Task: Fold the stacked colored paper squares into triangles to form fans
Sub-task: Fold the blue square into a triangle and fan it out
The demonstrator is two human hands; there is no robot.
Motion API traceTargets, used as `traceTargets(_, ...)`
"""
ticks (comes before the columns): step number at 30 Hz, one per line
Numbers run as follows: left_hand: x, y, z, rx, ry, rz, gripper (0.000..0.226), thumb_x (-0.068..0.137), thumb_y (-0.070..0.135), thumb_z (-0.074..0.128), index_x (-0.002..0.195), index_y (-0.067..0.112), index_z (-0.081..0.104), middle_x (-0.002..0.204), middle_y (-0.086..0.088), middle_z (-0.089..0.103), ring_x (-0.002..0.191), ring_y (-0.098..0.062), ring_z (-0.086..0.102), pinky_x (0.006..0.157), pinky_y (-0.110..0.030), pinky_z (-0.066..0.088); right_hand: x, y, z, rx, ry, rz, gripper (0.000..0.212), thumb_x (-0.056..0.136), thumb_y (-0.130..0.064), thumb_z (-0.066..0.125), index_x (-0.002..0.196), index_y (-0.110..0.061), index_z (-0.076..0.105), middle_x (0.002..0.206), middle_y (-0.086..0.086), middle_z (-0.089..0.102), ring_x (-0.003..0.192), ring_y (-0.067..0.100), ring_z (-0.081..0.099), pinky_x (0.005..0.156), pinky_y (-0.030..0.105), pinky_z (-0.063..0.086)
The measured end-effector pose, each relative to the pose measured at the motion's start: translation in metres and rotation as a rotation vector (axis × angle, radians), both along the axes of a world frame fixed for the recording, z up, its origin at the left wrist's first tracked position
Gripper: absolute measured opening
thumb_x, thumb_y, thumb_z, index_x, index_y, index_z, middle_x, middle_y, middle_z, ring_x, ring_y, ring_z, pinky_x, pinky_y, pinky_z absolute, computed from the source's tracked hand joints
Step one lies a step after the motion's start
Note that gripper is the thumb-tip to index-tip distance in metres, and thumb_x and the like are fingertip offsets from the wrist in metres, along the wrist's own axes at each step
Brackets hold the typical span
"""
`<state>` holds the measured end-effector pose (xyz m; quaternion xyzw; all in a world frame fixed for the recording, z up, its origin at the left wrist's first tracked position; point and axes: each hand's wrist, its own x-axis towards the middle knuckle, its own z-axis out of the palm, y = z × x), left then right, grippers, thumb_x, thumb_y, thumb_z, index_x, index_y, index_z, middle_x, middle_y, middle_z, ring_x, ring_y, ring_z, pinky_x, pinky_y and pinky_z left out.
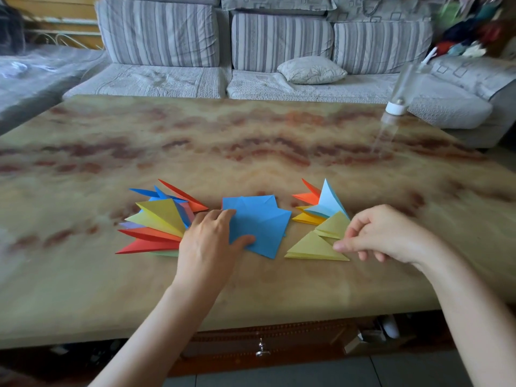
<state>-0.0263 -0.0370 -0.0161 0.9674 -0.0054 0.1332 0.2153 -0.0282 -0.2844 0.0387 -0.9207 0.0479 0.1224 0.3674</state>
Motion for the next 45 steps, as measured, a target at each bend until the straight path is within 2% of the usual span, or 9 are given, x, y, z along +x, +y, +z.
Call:
traceTargets(4, 0.001, 0.001, 0.000, -0.056, -0.022, -0.007, 0.060, 0.081, 0.042, 0.067, 0.134, 0.019, 0.050, 0.126, 0.001, 0.059, 0.119, -0.021, 0.048, 0.093, -0.028, 0.036, 0.000, 0.013, 0.006, 0.306, -0.264, -0.018, 0.020, 0.073, -0.021, 0.079, 0.074, -0.008, 0.064, 0.049, 0.001, 0.061, 0.036, 0.009, 0.040, 0.038, 0.013, 0.031)
traceTargets(9, 0.001, 0.002, -0.003, -0.190, -0.097, -0.059, 0.071, 0.069, 0.021, 0.081, 0.133, 0.019, 0.050, 0.109, -0.001, 0.054, 0.104, -0.023, 0.052, 0.086, -0.032, 0.043, 0.003, 0.030, -0.007, 0.302, -0.360, 0.039, 0.010, 0.082, -0.023, 0.072, 0.078, -0.014, 0.068, 0.062, 0.004, 0.069, 0.046, 0.015, 0.053, 0.048, 0.016, 0.040)
traceTargets(16, 0.004, 0.004, 0.009, -0.479, -0.181, -0.080, 0.046, 0.077, 0.002, 0.072, 0.118, 0.019, 0.062, 0.084, 0.011, 0.055, 0.072, 0.003, 0.051, 0.066, -0.002, 0.036, 0.005, 0.049, -0.019, 0.319, -0.486, 0.057, 0.003, 0.082, -0.020, 0.071, 0.080, -0.021, 0.069, 0.077, -0.006, 0.070, 0.065, 0.006, 0.058, 0.060, 0.014, 0.044)
traceTargets(19, 0.004, 0.008, 0.015, -0.559, -0.171, -0.081, 0.019, 0.079, 0.007, 0.071, 0.090, 0.023, 0.070, 0.065, 0.015, 0.056, 0.060, 0.005, 0.049, 0.059, -0.007, 0.037, 0.007, 0.057, -0.024, 0.278, -0.522, 0.055, 0.017, 0.080, -0.020, 0.074, 0.095, -0.024, 0.067, 0.095, -0.014, 0.066, 0.089, -0.002, 0.058, 0.074, 0.008, 0.042)
traceTargets(23, 0.005, 0.014, 0.024, -0.746, -0.088, -0.147, 0.023, 0.083, 0.012, 0.068, 0.078, 0.034, 0.068, 0.067, 0.018, 0.067, 0.064, 0.001, 0.059, 0.063, -0.013, 0.044, 0.007, 0.063, -0.027, 0.329, -0.517, 0.074, 0.049, 0.077, -0.024, 0.077, 0.121, -0.032, 0.056, 0.116, -0.023, 0.055, 0.107, -0.017, 0.048, 0.088, 0.000, 0.034)
traceTargets(31, -0.001, 0.011, 0.036, -0.953, -0.005, -0.240, 0.012, 0.083, 0.009, 0.069, 0.084, 0.021, 0.071, 0.072, 0.015, 0.072, 0.068, 0.002, 0.066, 0.060, -0.018, 0.053, 0.007, 0.070, -0.020, 0.616, -0.462, 0.040, 0.017, 0.081, 0.000, 0.070, 0.085, -0.017, 0.068, 0.080, 0.000, 0.073, 0.067, 0.009, 0.067, 0.059, 0.021, 0.052)
traceTargets(36, 0.000, 0.015, 0.039, -1.111, 0.039, -0.206, 0.016, 0.077, 0.004, 0.073, 0.083, 0.019, 0.070, 0.072, 0.012, 0.074, 0.066, 0.000, 0.067, 0.053, -0.016, 0.052, 0.007, 0.068, -0.020, 0.723, -0.428, 0.028, 0.022, 0.082, 0.000, 0.069, 0.095, -0.018, 0.067, 0.083, 0.000, 0.074, 0.070, 0.013, 0.069, 0.063, 0.024, 0.053)
traceTargets(39, 0.001, 0.017, 0.041, -1.135, 0.040, -0.195, 0.016, 0.078, 0.004, 0.071, 0.081, 0.020, 0.069, 0.068, 0.014, 0.072, 0.063, 0.002, 0.065, 0.049, -0.013, 0.047, 0.006, 0.066, -0.020, 0.674, -0.475, 0.156, 0.039, 0.088, 0.002, 0.053, 0.112, -0.028, 0.062, 0.106, -0.006, 0.071, 0.087, 0.012, 0.067, 0.078, 0.024, 0.051)
traceTargets(45, 0.001, 0.018, 0.039, -1.144, 0.069, -0.195, 0.013, 0.085, 0.007, 0.065, 0.084, 0.020, 0.068, 0.067, 0.014, 0.071, 0.063, 0.002, 0.064, 0.050, -0.013, 0.049, 0.002, 0.062, -0.017, 0.446, -0.499, 0.417, 0.070, 0.064, 0.007, 0.033, 0.100, -0.041, 0.069, 0.144, -0.024, 0.039, 0.136, 0.005, 0.035, 0.109, 0.032, 0.034)
